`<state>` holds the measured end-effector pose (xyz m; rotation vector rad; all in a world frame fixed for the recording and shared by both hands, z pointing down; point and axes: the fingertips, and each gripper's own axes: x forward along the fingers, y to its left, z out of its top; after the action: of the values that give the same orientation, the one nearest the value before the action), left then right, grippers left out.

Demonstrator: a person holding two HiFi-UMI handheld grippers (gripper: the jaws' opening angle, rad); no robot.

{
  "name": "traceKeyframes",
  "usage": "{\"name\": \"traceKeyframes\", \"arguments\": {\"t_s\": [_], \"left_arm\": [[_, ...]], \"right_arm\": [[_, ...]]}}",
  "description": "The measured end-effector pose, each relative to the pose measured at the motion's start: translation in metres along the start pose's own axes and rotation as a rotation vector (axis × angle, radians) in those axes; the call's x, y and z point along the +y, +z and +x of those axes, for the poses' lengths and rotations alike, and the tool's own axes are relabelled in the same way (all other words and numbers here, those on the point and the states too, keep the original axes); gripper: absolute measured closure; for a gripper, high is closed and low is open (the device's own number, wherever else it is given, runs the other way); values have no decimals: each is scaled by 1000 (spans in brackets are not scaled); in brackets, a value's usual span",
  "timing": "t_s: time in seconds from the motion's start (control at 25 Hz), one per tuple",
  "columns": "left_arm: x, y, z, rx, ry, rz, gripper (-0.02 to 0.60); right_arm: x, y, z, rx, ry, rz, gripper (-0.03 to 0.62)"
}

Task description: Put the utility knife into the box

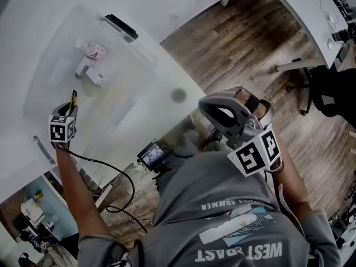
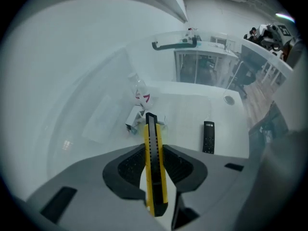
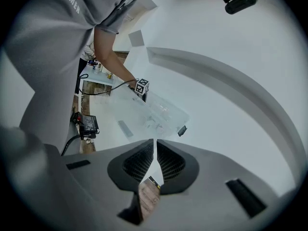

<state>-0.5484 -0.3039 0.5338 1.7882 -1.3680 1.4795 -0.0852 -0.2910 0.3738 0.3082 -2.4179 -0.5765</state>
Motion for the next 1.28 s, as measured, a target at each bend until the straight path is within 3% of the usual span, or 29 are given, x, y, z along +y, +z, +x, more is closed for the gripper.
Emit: {"name": "traceKeyframes", "arguments": {"t_s": [0.4,0.68,1.28], "left_arm": [[-16,-42,58,163,-167,-28,460],[-27,-62,77,223,-263,-73,460],[-33,-91,91,310,-334,-91,460]], "right_arm": [[-2,-1,11,16,-2,17,560],[1,-1,13,27,-6,25,560],[5,-4,10,49,-26,38,560]]}}
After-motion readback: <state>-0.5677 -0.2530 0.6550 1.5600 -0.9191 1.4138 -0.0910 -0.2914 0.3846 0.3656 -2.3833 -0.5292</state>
